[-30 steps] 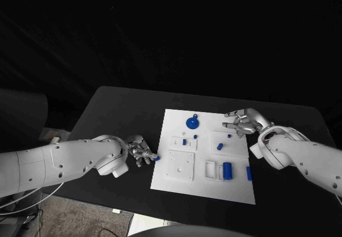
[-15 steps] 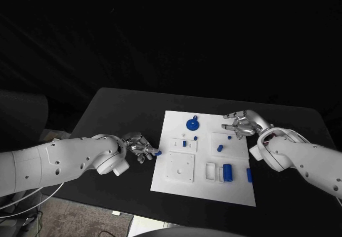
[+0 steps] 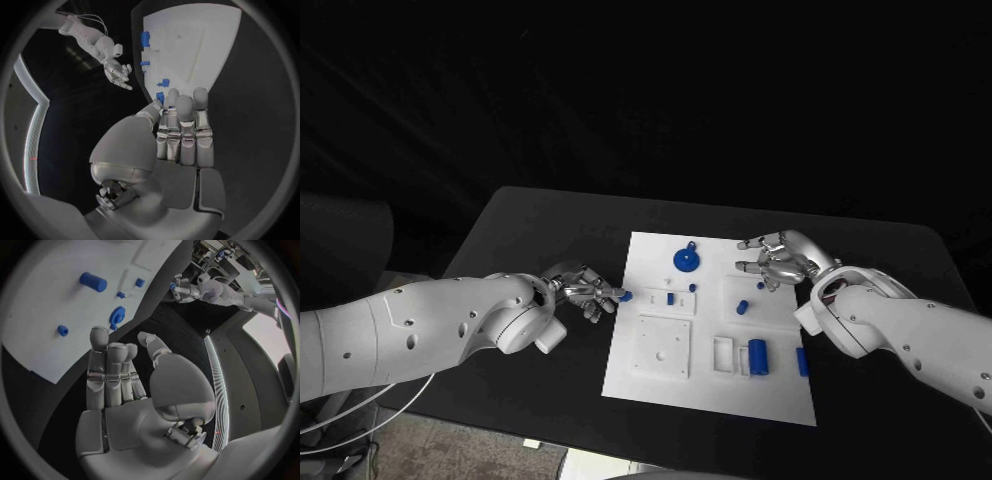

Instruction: Assemble the parts on the task board

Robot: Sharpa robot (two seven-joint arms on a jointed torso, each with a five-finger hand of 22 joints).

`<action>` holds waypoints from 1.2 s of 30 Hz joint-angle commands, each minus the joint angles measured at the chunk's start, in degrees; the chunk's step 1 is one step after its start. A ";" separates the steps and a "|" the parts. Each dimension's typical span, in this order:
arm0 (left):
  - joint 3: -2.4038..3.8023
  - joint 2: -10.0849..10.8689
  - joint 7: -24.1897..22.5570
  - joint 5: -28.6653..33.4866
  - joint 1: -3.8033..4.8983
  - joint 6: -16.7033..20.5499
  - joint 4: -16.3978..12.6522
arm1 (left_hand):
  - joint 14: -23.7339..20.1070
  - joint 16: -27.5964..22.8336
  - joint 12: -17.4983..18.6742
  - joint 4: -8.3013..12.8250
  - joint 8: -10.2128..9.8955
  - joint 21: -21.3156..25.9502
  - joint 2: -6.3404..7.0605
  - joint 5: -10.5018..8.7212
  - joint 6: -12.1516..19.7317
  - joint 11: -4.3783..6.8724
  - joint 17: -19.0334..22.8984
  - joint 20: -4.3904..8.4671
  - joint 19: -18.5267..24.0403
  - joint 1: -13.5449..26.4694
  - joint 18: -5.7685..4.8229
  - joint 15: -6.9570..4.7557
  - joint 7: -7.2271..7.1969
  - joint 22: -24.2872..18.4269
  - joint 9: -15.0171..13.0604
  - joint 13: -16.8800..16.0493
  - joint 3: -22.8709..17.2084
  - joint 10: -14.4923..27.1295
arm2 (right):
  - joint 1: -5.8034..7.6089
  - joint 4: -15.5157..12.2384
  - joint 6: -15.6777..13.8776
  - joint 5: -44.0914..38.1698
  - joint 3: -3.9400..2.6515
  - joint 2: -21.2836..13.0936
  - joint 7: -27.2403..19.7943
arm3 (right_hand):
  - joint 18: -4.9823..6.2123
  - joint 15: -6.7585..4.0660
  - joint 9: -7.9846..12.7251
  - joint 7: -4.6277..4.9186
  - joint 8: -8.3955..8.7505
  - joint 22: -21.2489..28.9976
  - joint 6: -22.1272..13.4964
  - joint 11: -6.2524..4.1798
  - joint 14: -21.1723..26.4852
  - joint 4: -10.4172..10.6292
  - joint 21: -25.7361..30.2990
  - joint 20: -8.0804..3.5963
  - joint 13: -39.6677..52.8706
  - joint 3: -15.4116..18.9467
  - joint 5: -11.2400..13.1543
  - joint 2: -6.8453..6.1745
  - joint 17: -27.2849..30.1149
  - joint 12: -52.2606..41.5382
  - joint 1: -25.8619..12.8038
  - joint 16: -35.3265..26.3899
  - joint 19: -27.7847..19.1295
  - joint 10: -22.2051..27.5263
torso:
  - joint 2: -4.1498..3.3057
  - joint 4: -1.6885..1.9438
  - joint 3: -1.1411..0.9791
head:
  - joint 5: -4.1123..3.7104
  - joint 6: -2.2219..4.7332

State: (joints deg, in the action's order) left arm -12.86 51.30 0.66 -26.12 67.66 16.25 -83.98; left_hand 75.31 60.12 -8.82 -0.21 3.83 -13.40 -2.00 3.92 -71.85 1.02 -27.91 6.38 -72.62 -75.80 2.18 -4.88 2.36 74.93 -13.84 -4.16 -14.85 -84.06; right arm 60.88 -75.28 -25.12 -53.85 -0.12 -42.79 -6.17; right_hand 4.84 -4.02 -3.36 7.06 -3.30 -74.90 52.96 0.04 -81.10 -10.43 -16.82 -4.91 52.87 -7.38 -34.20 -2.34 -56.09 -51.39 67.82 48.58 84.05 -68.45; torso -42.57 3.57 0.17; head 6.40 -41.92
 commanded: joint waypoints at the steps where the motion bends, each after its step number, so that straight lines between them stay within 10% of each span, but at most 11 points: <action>1: 0.24 -0.41 -5.32 7.24 0.30 1.26 -0.49 | -0.05 0.19 -0.21 6.23 0.18 -0.40 -0.41 0.38 -0.40 0.41 0.04 -0.07 0.42 0.17 -0.82 -0.21 -0.05 1.14 -0.11 -0.02 -5.92 -2.37 | -0.03 -1.82 1.66 2.46 0.00 0.09 0.14 | 0.60 -0.03 -0.08 -0.06 -0.11 -2.01 0.90 -0.10 -0.22 -1.21 0.03 -0.22 0.13 -0.57 2.67 0.86 -0.12 -0.22 0.29 0.34 1.97 -0.11 | -0.03 0.03 -0.03 | -0.23 0.54; 21: 1.15 -3.14 -12.65 21.87 0.63 4.20 -1.56 | -0.22 0.02 -0.42 6.82 0.19 -0.47 -0.51 1.12 -0.37 0.46 0.25 -0.13 0.68 0.74 -0.73 -0.16 -0.05 1.06 -0.30 -0.01 -5.81 -2.42 | -0.05 -8.93 -3.50 -7.04 0.02 4.30 4.20 | 0.31 -0.36 -0.20 -1.20 -0.21 -2.11 8.72 -0.67 -0.61 -5.60 -0.65 -0.53 0.84 -5.73 14.80 2.05 -0.54 -0.96 0.09 0.82 2.01 -0.75 | -0.01 0.01 0.01 | -1.43 3.38; 36: 1.16 -4.27 -13.53 24.02 0.63 4.41 -2.13 | -0.25 0.00 -0.53 7.05 0.18 -0.50 -0.49 1.46 -0.39 0.49 0.31 -0.17 0.75 0.97 -0.67 -0.15 -0.06 1.05 -0.39 -0.01 -5.86 -2.42 | -0.08 -8.36 -8.29 -10.37 0.19 8.44 7.35 | 0.12 -0.45 -0.19 -1.36 -0.20 -2.04 9.18 -0.76 -0.86 -5.42 -0.85 -0.68 0.95 -7.03 17.01 1.43 -0.59 -1.01 -0.20 0.82 2.10 -0.99 | -0.05 0.15 0.05 | -1.82 4.00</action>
State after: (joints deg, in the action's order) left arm -11.75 47.22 -11.41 -3.69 68.20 20.32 -85.87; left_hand 75.25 60.12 -9.04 0.73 3.80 -13.63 -1.99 5.25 -71.96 1.00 -27.65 6.25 -72.36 -74.72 2.17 -4.78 2.25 74.91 -14.19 -4.15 -14.84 -84.05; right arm 60.85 -83.72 -30.71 -61.76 0.05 -34.52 -0.45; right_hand 4.77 -4.40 -3.52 5.74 -3.30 -74.90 62.08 -0.82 -81.49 -15.89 -17.52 -5.33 53.80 -14.11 -17.46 -0.49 -56.63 -52.15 67.70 49.21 84.05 -69.02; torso -42.60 3.66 0.20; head 4.61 -37.97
